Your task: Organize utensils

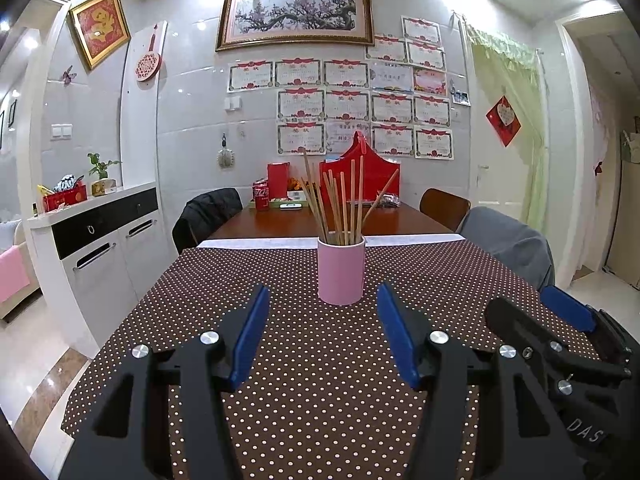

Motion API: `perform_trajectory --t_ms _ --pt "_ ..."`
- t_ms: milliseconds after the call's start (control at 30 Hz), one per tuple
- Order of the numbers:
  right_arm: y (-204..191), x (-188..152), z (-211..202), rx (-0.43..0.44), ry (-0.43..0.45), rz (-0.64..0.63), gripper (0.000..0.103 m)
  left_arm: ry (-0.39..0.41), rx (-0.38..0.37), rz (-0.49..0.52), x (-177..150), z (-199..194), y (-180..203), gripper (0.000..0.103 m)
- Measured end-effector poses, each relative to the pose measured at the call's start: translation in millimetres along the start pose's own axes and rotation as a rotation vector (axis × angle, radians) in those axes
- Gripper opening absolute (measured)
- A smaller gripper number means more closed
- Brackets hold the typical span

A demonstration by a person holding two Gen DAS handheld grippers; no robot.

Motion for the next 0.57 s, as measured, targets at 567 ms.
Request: perform_trajectory --t_ms 567 --pt "4.6 -1.7 9.1 0.001 -0.017 0.010 0.089 -0.029 -0.007 0.014 -0.3 9.9 0.8 0.056"
Point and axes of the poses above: each gripper's, at about its wrist camera, not at the fingertips, and z roughly the way its jaws point, y to its right, x to its top, the point moved 5 cm from there along z, roughly the way its jaws point, and after that the axes turned 9 degrees about -y, right-handed, at the moved point
